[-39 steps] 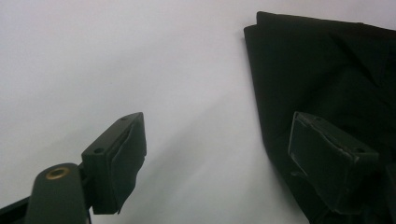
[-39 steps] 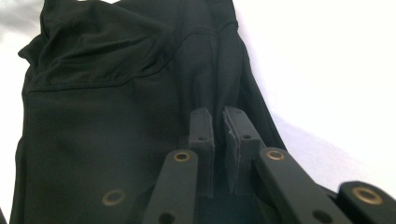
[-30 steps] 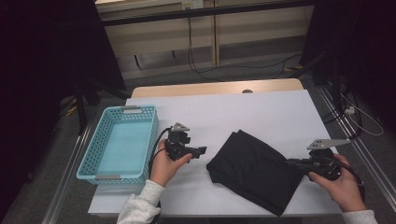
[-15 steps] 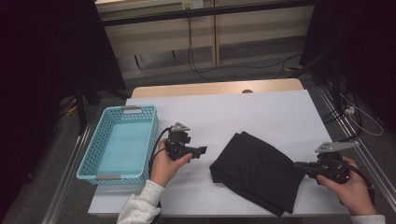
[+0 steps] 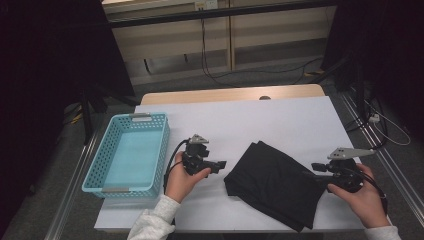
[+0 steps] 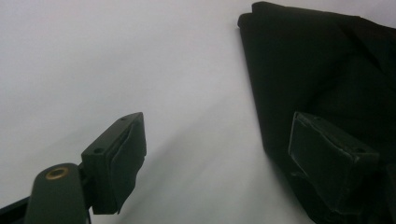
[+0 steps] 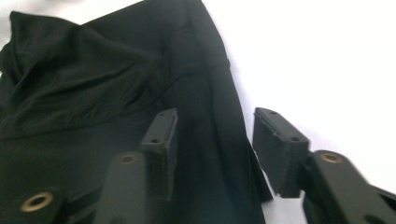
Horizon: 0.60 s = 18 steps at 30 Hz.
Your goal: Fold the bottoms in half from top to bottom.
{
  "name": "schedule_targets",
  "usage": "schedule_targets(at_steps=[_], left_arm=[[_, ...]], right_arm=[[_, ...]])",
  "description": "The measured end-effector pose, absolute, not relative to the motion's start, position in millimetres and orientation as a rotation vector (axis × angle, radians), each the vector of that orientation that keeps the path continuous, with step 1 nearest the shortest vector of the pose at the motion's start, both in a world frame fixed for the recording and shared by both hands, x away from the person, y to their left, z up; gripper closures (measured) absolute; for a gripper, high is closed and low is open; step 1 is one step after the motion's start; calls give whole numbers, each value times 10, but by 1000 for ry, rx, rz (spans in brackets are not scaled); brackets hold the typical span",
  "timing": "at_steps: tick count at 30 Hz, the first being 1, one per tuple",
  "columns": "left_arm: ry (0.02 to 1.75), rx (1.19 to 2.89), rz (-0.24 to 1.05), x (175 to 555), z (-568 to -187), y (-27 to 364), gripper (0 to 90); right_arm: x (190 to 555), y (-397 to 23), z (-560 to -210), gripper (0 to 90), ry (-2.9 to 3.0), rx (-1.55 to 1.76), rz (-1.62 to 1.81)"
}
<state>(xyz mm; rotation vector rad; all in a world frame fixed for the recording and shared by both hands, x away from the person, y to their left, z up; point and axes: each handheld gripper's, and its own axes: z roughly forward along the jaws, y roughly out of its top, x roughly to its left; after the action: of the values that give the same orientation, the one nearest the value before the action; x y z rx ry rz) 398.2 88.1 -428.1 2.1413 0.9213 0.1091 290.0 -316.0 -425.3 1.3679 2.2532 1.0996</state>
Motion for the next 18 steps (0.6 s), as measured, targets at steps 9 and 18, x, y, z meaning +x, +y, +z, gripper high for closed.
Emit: schedule_targets(at_steps=[9,18], left_arm=[[883,2202,69,3890,-4409,728,192],[877,2232,62,3807,-4456,723,203]], right_arm=[[2960,-3130,-4292,436,2233,1377,1096],[2985,-3130,-4317,386,2220,1387,1087]])
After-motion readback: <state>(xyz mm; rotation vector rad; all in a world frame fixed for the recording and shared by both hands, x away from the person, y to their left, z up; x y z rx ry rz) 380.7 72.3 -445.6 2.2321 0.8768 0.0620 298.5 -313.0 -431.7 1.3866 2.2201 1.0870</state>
